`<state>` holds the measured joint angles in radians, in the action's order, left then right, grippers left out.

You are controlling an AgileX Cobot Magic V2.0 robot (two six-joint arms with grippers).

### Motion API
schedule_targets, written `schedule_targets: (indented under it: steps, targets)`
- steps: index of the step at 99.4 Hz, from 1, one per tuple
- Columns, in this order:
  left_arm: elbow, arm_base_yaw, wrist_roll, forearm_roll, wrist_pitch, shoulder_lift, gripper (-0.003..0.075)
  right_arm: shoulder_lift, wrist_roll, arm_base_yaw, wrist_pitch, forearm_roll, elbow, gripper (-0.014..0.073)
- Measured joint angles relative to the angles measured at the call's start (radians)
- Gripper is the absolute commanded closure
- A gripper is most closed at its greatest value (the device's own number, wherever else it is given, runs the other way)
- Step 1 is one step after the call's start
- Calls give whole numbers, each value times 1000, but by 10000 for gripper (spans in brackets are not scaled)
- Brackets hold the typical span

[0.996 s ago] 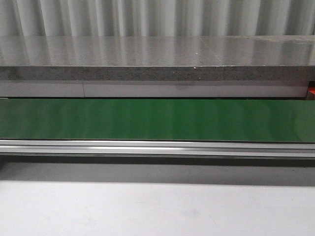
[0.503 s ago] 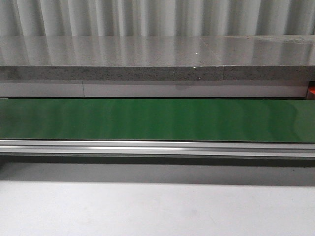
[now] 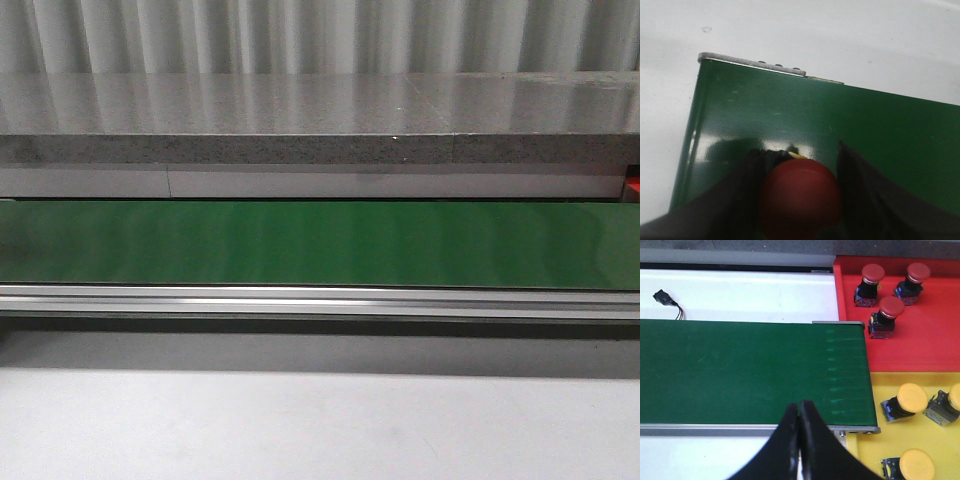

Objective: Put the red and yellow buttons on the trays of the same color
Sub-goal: 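Place the red button on the near end of the belt, release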

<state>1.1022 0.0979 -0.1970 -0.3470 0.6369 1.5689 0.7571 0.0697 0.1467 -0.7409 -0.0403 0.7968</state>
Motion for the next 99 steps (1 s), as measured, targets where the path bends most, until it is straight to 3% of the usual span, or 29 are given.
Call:
schedule_targets:
  steps: [7, 15, 49, 82, 99]
  targets:
    - [0, 0, -2, 0, 0, 0, 118, 0, 0, 0, 0, 0, 0, 718]
    - [0, 0, -2, 0, 0, -2, 24, 0, 0, 0, 0, 0, 0, 718]
    - [95, 21, -16, -2, 1, -19, 69, 0, 0, 0, 0, 0, 0, 718]
    - [145, 225, -20, 40, -33, 75, 69, 0, 0, 0, 0, 0, 0, 718]
    - [168, 270, -26, 57, -87, 193, 69, 0, 0, 0, 0, 0, 0, 718]
